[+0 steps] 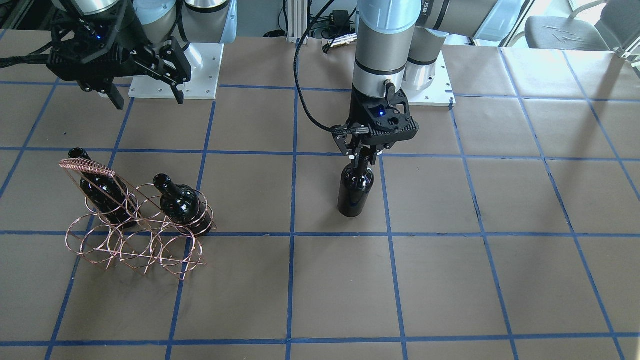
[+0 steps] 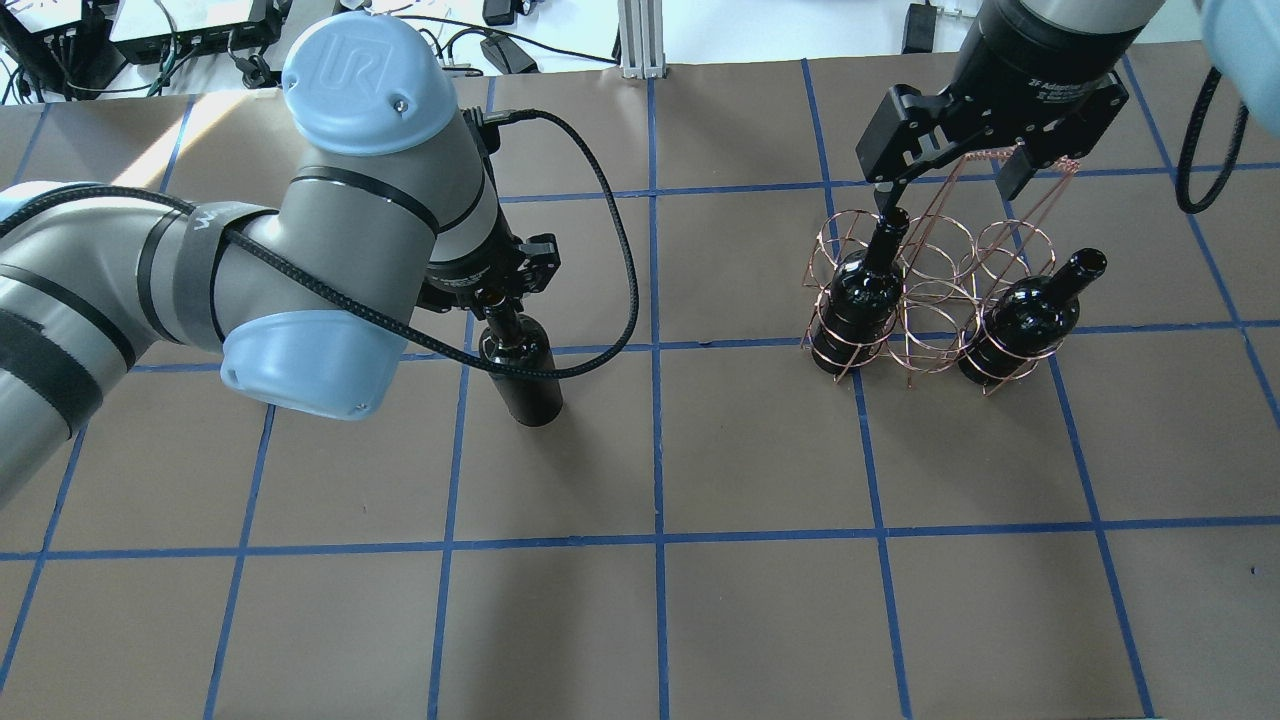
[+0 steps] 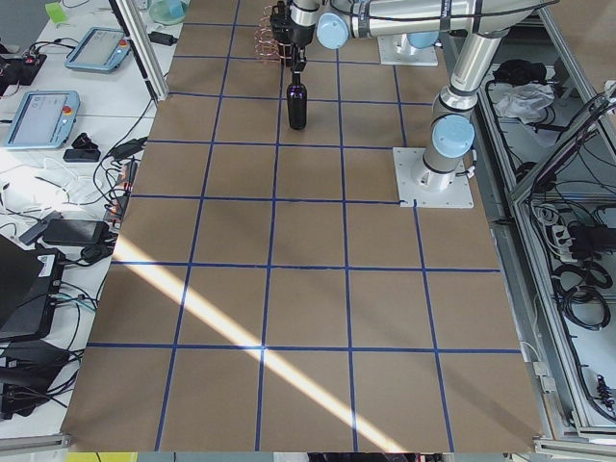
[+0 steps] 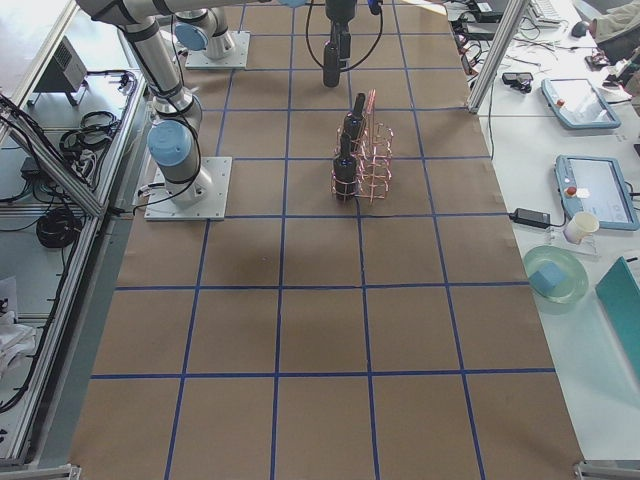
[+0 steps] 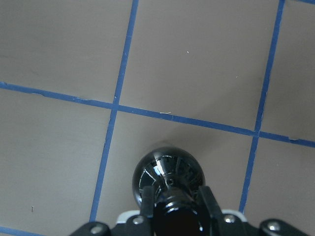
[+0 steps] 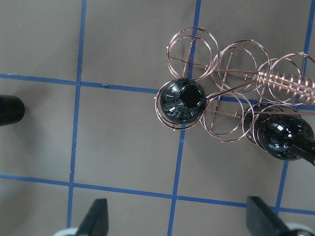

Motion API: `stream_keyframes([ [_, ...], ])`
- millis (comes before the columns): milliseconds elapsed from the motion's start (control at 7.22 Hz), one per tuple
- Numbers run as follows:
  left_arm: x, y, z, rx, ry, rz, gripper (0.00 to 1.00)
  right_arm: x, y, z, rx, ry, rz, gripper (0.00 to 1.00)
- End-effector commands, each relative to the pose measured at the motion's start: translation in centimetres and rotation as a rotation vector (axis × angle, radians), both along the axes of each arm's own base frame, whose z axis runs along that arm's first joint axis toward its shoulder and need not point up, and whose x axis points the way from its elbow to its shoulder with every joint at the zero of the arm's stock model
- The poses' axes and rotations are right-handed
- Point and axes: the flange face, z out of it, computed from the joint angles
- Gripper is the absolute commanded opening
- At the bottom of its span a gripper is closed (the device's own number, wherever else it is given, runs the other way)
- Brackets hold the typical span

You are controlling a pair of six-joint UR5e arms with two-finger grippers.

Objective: Place wine into wine basket
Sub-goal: 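Carry the bottle with the left gripper to the table center, stand it upright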

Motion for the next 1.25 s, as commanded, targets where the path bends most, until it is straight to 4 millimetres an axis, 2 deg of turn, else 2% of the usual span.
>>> stream_keyframes([
  [0,-0.2,-0.1,-0.4,-0.002,0.003,-0.003,0.0,0.0,0.0,0.1,-0.002,0.001,-0.003,1.0],
  [138,-0.5,0.0,-0.5,0.005,0.017,-0.008,0.0,0.0,0.0,0.1,-0.004,0.001,-0.003,1.0],
  [415,-0.4,0.0,-0.3,0.009,0.019,-0.008,0.99,0.0,0.0,0.1,-0.003,0.001,-0.011,1.0],
  [554,0.0,-0.6,0.9,-0.011,0.034,-0.011,1.0,0.0,0.0,0.1,-0.003,0.0,-0.011,1.0],
  [692,1.9,-2.1,2.9,0.007,0.078,0.029,1.0,0.0,0.0,0.1,-0.003,0.0,-0.009,1.0],
  [831,5.5,-4.0,5.5,0.041,0.103,0.043,1.0,0.0,0.2,0.3,-0.005,0.001,-0.006,1.0],
  [969,8.8,-4.9,8.0,0.076,0.086,-0.025,1.0,0.0,0.2,0.3,-0.005,0.0,-0.009,1.0],
  [1108,12.8,-5.5,9.5,0.108,0.076,-0.074,1.0,0.0,0.1,0.6,-0.014,-0.002,-0.014,1.0],
])
